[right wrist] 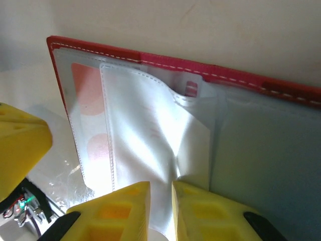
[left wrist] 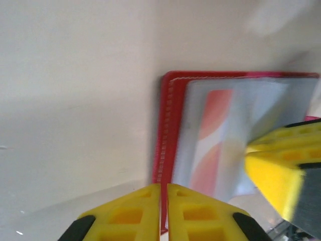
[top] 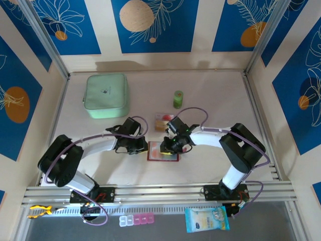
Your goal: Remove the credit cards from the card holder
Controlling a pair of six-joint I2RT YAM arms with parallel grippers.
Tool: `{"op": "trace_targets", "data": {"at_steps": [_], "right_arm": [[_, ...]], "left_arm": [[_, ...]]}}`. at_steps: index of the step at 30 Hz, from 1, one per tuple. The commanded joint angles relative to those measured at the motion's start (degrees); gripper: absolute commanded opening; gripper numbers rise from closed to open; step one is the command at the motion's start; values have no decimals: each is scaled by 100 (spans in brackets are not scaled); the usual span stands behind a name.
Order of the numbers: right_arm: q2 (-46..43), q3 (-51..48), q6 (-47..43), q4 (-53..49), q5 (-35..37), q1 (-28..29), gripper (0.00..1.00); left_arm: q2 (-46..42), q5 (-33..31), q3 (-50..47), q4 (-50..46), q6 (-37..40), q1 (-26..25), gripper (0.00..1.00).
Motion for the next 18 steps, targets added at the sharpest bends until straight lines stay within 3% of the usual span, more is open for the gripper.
{"op": "trace_targets", "data": {"at_steps": [1, 13, 18], "right_arm": [[-113, -310, 25, 400, -397, -129, 21], [-91, -986, 203, 1357, -1016, -509, 20], [-74, -1080, 224, 1509, -1091, -545, 20]], "left_arm": [[-173, 77, 214, -48, -83, -43, 15], [452, 435, 322, 864, -659, -390, 31], [700, 538, 287, 1124, -770, -424, 32]]}}
